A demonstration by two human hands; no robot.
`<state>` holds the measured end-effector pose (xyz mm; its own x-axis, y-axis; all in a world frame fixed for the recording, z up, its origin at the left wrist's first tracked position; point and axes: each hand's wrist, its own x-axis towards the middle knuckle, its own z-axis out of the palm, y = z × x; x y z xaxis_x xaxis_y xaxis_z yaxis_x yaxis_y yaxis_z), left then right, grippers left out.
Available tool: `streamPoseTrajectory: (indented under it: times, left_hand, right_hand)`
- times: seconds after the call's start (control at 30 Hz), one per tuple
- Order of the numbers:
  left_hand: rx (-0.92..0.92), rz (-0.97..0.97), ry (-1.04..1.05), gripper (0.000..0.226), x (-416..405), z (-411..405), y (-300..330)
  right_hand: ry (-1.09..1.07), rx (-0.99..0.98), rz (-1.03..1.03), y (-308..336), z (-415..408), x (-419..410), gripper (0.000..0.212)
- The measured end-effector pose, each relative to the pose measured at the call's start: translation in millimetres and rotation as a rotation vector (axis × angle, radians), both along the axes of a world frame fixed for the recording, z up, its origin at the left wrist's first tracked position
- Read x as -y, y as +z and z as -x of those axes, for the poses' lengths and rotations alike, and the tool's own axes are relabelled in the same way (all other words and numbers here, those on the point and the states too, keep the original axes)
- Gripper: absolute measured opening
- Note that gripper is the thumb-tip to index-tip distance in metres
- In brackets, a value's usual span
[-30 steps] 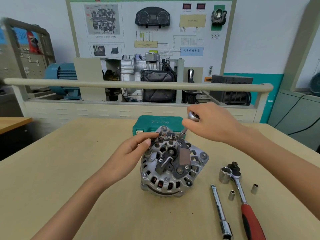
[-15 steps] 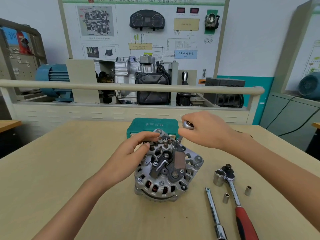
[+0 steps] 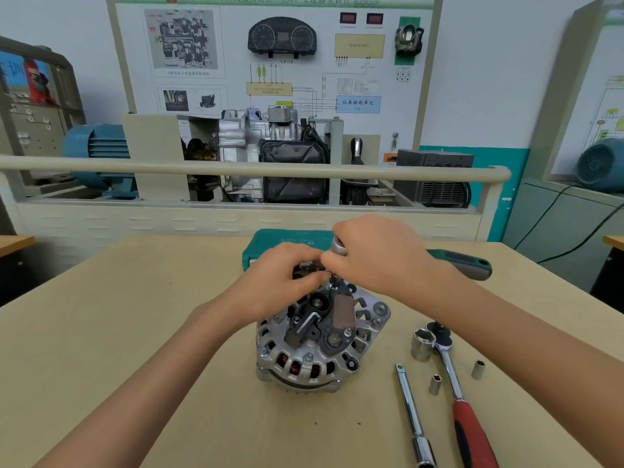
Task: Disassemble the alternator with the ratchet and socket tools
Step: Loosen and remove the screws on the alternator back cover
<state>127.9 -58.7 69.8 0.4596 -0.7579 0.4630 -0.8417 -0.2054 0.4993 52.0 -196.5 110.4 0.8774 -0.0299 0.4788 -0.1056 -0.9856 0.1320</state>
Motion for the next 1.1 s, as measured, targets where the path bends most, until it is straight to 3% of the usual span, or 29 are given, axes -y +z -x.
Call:
streamPoseTrajectory:
  times: [0.2, 0.33, 0.5, 0.83, 1.03, 1.1]
  left_hand:
    - [-0.083, -0.055, -0.064, 0.013, 11, -5, 0]
    - [-0.116, -0.076, -0.059, 0.025, 15, -5, -1]
    - [0.003, -0.040, 0.015, 0.023, 21, -1, -3]
    - [0.061, -0.062, -0.059, 0.023, 26, -8, 2]
    - [-0.102, -0.049, -0.199, 0.020, 24, -16, 7]
    - [-0.157, -0.046, -0.246, 0.027, 22, -17, 8]
  right_hand:
    - [0.114, 0.037, 0.103, 2, 1, 9, 0.038]
    - [0.180, 0.037, 0.119, 2, -3, 21, 0.032]
    - [0.224, 0.044, 0.109, -1, -5, 29, 0.024]
    - [0.262, 0.030, 0.091, -2, -9, 42, 0.024]
    - [0.384, 0.040, 0.203, 0, -8, 40, 0.033]
    - [0.480, 0.058, 0.231, 5, -7, 36, 0.025]
